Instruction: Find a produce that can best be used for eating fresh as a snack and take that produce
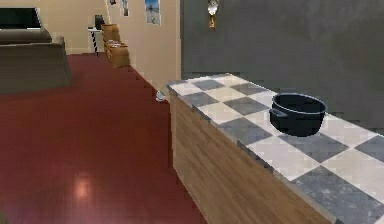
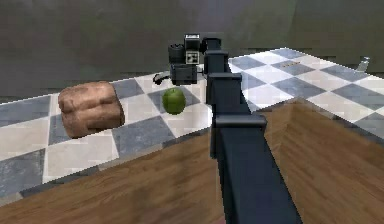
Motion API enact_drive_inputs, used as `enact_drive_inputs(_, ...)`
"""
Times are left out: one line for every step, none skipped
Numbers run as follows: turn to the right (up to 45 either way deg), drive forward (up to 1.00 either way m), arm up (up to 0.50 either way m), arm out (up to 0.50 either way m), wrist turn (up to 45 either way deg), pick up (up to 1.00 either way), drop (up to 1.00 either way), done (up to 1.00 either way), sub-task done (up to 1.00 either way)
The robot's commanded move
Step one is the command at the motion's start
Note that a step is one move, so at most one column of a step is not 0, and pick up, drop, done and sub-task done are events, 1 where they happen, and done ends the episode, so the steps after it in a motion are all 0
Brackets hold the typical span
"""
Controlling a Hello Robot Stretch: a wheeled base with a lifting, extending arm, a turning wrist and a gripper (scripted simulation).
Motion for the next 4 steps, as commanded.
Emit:
enact_drive_inputs(0.0, 0.00, -0.10, 0.00, 0.0, 0.00, 0.00, 0.00, 0.00)
enact_drive_inputs(0.0, 0.00, 0.00, 0.00, 0.0, 1.00, 0.00, 0.00, 0.00)
enact_drive_inputs(0.0, 0.00, 0.10, 0.00, 0.0, 0.00, 0.00, 0.00, 0.00)
enact_drive_inputs(0.0, 0.00, 0.00, 0.00, 0.0, 0.00, 0.00, 1.00, 0.00)
